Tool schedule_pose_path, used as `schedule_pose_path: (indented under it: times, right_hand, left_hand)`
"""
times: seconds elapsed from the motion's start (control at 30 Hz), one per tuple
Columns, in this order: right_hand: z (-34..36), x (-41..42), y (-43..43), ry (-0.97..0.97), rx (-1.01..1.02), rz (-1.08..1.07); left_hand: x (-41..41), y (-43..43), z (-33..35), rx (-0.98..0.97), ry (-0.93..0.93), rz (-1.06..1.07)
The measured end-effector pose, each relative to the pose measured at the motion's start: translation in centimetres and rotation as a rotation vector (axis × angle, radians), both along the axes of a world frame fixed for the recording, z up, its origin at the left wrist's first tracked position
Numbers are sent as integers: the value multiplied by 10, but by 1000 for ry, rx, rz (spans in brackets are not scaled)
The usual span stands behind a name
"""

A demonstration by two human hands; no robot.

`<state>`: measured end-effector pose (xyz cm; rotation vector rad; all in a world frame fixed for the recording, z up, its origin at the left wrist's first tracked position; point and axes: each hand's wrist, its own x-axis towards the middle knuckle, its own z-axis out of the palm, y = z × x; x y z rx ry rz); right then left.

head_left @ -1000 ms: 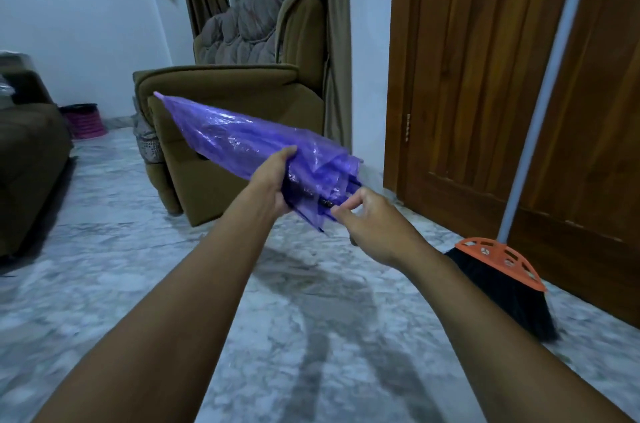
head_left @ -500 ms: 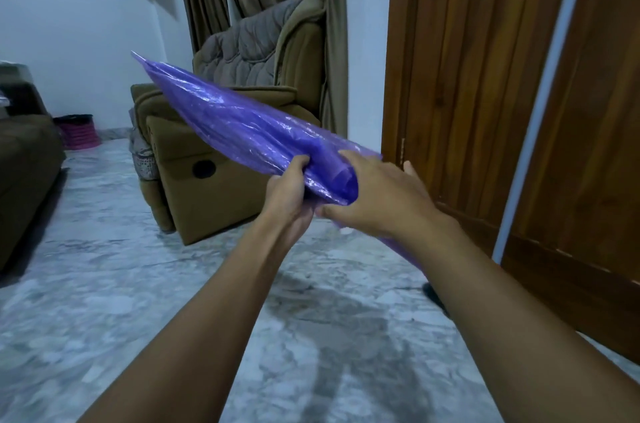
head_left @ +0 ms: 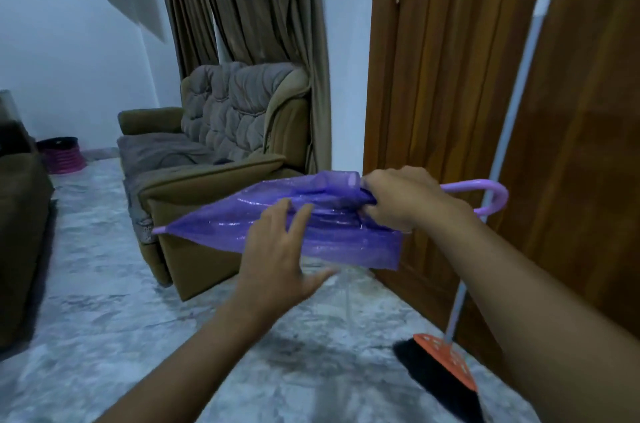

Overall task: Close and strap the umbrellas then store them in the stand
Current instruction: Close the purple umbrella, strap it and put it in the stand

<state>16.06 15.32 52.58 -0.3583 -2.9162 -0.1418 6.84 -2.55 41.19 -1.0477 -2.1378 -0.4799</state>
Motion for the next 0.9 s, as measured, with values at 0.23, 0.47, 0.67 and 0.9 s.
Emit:
schedule_pose_path:
  times: [0.23,0.47,0.67,0.9]
  right_hand:
    - [216,36,-31,-203,-96,111]
    - [340,65,-59,-125,95,169]
    - [339,96,-88,699,143,177]
    - [244,125,-130,646,-829,-213]
  left_hand:
    - [33,-9,182,-7,42,55]
    - [55,-32,325,-11,-117,1]
    - [50,-50,366,177,-515,-116]
    - [49,-62,364,362,-925,-352]
